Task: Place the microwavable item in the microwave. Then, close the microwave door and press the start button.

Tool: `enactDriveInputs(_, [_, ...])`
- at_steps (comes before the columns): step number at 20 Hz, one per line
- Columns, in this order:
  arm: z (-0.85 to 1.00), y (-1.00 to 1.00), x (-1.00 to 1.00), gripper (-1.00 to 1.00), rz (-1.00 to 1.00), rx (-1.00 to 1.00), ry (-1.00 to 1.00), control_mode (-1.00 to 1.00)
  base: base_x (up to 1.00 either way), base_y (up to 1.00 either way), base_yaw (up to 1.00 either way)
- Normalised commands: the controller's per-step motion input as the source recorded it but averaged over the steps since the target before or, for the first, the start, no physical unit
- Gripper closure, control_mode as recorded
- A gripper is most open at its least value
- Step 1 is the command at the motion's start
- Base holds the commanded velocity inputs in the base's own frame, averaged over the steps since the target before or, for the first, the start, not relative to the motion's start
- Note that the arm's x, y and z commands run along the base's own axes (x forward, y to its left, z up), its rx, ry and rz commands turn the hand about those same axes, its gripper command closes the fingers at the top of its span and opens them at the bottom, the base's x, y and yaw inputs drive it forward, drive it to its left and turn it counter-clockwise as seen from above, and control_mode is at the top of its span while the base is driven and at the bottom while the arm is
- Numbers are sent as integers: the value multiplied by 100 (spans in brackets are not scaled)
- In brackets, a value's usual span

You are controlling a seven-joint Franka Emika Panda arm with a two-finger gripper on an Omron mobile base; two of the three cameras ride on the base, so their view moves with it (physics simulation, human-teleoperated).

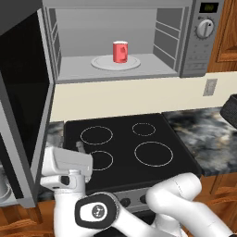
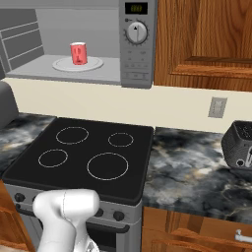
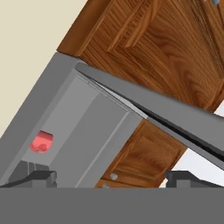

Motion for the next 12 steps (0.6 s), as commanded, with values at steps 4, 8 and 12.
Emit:
enactDriveInputs(4, [-59,15,-1,-100,0,0,0,-100,0,0,0])
enactDriveInputs(8, [-3,61,0,-100,-1,0,0,-100,0,0,0])
enactDriveInputs(12, [44,79,0,-100,-5,0,-2,-100,0,0,0])
